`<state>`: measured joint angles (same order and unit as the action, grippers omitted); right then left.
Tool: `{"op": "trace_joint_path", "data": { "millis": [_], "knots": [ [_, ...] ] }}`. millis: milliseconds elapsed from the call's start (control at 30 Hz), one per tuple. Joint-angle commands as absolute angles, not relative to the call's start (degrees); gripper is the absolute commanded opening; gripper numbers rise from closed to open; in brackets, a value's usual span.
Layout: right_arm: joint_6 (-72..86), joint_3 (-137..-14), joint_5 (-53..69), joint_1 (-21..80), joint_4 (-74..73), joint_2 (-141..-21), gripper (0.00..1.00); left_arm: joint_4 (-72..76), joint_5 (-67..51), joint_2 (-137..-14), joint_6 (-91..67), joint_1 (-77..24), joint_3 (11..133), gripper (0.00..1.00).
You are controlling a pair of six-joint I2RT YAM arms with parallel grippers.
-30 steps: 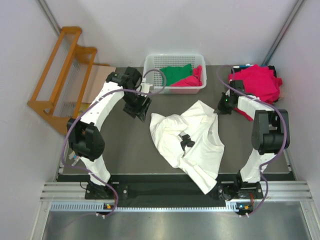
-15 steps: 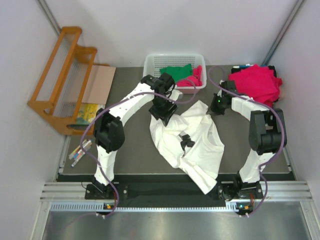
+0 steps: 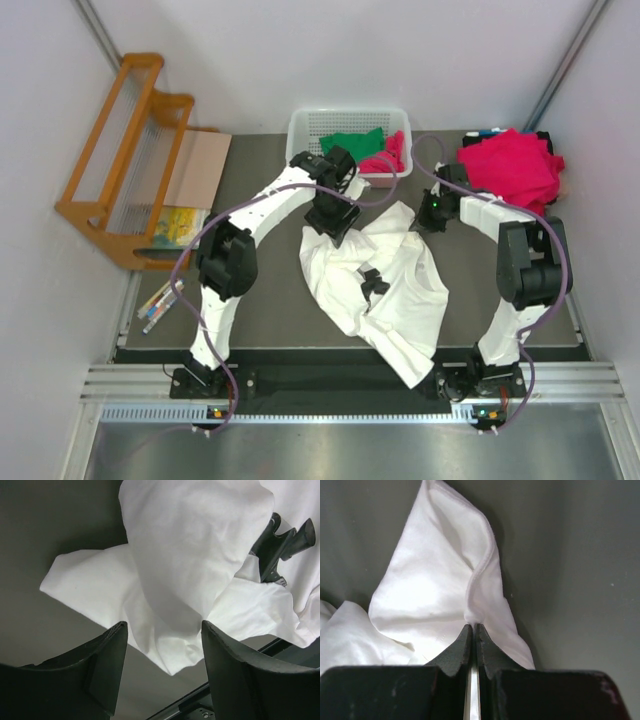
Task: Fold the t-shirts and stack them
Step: Flatten the tshirt out
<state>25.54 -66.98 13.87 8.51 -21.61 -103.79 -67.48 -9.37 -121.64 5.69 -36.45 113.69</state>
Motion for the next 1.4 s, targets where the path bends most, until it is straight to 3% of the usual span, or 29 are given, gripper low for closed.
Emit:
{"op": "trace_joint_path", "data": {
  "millis": [0, 133, 167, 233, 267, 600, 833, 967, 1000, 1067, 1100, 1167, 1367],
  "knots": [
    [25.5, -66.3, 14.9, 9.3, -19.4, -103.5, 0.00, -64.3, -13.2, -124.2, 5.6, -36.6, 114.7, 0.61],
    [25.5, -66.0, 14.9, 9.3, -19.2, -103.4, 0.00, -64.6, -13.4, -126.3, 5.7, -36.6, 115.3, 0.49],
    [25.3, -65.9, 14.9, 9.3, -19.2, -103.4, 0.00, -64.7, -13.4, -126.3, 5.6, -36.6, 115.3, 0.30],
    [25.3, -65.9, 14.9, 9.2, -19.3, -103.4, 0.00, -65.1, -12.9, -125.2, 5.5, -36.4, 115.3, 0.06],
    [25.2, -65.9, 14.9, 9.2, -19.3, -103.4, 0.00, -65.3, -12.7, -124.5, 5.5, -36.0, 115.2, 0.00],
    [25.3, -66.6, 15.3, 8.4, -18.0, -104.1, 0.00, -73.7, -9.8, -109.4, 10.4, -25.4, 106.4, 0.00],
    [25.4, -66.8, 16.5, 6.7, -16.6, -105.0, 0.00, -81.3, -7.3, -93.4, 21.9, -19.1, 87.6, 0.11],
    [25.8, -66.6, 17.1, 6.1, -15.9, -105.0, 0.00, -84.2, -7.7, -87.4, 27.3, -19.1, 76.5, 0.25],
    [25.8, -66.7, 17.4, 6.0, -15.8, -105.1, 0.00, -83.9, -6.7, -86.1, 27.6, -19.1, 75.1, 0.38],
    [25.9, -66.6, 17.5, 5.9, -15.7, -104.9, 0.00, -82.8, -6.0, -85.9, 27.7, -19.1, 71.9, 0.52],
    [25.9, -66.5, 17.5, 5.9, -15.8, -104.9, 0.00, -82.6, -6.1, -86.5, 27.8, -19.1, 71.3, 0.65],
    [26.0, -66.4, 17.6, 6.0, -15.8, -104.5, 0.00, -80.5, -5.5, -87.6, 26.6, -19.1, 71.0, 0.75],
    [25.9, -65.8, 17.4, 5.7, -16.3, -103.4, 0.00, -69.6, -2.5, -94.4, 18.8, -19.1, 78.8, 0.80]
  ]
}}
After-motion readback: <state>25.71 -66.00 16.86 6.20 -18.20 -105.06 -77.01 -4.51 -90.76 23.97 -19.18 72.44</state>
